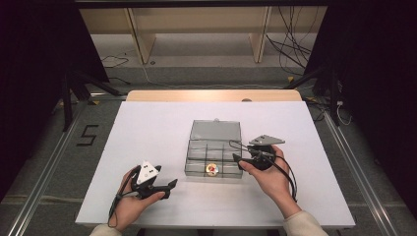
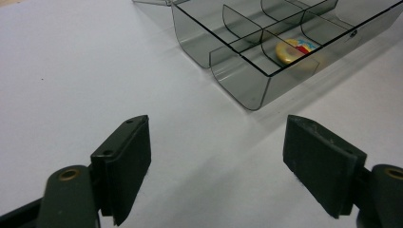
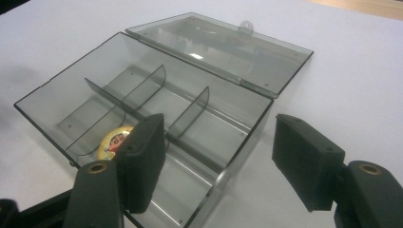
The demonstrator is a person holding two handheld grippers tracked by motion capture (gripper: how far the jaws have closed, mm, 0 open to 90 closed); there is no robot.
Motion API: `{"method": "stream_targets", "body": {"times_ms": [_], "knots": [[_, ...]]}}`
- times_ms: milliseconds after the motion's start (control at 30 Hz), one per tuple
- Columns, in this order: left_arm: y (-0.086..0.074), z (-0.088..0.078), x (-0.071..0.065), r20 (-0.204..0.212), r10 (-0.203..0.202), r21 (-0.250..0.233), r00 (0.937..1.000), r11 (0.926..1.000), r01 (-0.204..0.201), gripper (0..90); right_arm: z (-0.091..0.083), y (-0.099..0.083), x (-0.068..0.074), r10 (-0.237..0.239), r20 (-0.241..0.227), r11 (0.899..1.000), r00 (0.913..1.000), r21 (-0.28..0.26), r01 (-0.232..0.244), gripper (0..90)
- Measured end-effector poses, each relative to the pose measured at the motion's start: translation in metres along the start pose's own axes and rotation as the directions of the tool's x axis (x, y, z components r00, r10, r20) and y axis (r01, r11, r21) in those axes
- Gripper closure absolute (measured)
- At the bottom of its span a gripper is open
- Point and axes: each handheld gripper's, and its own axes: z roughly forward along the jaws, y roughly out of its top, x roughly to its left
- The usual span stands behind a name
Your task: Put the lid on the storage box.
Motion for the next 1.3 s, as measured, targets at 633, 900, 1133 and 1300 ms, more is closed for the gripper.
{"method": "stream_targets", "body": {"times_ms": [633,900,1133,1300], "knots": [[-0.002,-0.004,0.000,-0.001,-0.016,-0.006,0.9999,0.9999,0.016,24.7,0.011,0.013,-0.004,0.003,0.023,1.000,0.9997,0.016,-0.004,36.7],[-0.002,-0.002,0.000,0.004,-0.016,-0.003,0.9999,0.9999,0.016,24.8,0.033,0.040,-0.021,0.039,0.056,0.999,0.9977,0.034,-0.041,38.8],[-0.002,-0.001,0.001,0.004,-0.020,0.000,0.9998,0.9998,0.020,25.0,0.060,0.054,-0.041,0.083,0.086,0.991,0.9928,0.095,-0.091,40.4],[0.011,0.006,0.005,0.012,-0.044,0.009,0.9990,0.9990,0.044,26.8,0.070,0.053,-0.046,0.106,0.088,0.985,0.9905,0.125,-0.117,40.5]]}}
